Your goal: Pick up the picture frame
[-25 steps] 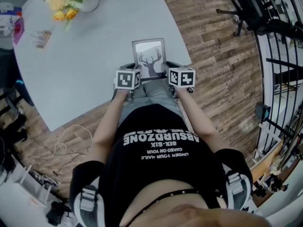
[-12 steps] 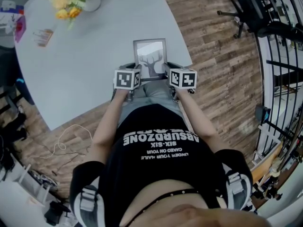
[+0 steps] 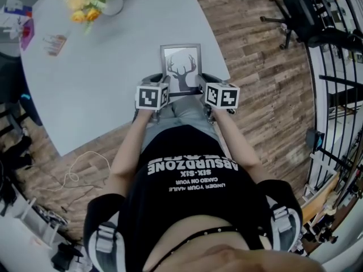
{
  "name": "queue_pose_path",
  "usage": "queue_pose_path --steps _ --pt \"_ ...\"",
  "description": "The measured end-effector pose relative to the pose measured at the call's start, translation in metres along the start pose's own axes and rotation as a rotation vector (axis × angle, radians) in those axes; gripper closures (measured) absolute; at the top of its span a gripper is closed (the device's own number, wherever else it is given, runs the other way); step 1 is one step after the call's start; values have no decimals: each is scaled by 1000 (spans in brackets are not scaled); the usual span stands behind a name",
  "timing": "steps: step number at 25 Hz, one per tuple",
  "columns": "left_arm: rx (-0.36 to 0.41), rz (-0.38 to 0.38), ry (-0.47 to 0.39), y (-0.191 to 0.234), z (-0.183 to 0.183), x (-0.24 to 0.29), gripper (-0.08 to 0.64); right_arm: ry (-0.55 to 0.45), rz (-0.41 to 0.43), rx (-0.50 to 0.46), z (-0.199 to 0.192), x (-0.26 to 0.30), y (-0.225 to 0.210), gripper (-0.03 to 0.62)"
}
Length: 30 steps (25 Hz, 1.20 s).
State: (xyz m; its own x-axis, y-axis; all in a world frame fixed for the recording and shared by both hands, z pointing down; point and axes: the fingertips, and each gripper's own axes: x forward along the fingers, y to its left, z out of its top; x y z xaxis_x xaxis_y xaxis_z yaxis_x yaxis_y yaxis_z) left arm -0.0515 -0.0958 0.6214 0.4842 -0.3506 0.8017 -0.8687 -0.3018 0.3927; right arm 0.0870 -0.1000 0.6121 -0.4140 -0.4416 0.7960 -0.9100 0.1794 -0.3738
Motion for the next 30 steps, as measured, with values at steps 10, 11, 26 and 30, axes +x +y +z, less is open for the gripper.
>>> queue_pose_path --steps 10,11,26,30 --pt "38 24 -61 -12 15 -20 454 -64 3 -20 11 -20 7 506" --pt "45 27 -70 -14 17 -22 454 -72 3 -24 12 -22 8 506" --pt "119 42 -178 -33 45 -54 453 -201 8 -63 38 -58 21 506" --pt "124 36 -207 -39 54 -63 453 -243 0 -80 48 -69 24 506"
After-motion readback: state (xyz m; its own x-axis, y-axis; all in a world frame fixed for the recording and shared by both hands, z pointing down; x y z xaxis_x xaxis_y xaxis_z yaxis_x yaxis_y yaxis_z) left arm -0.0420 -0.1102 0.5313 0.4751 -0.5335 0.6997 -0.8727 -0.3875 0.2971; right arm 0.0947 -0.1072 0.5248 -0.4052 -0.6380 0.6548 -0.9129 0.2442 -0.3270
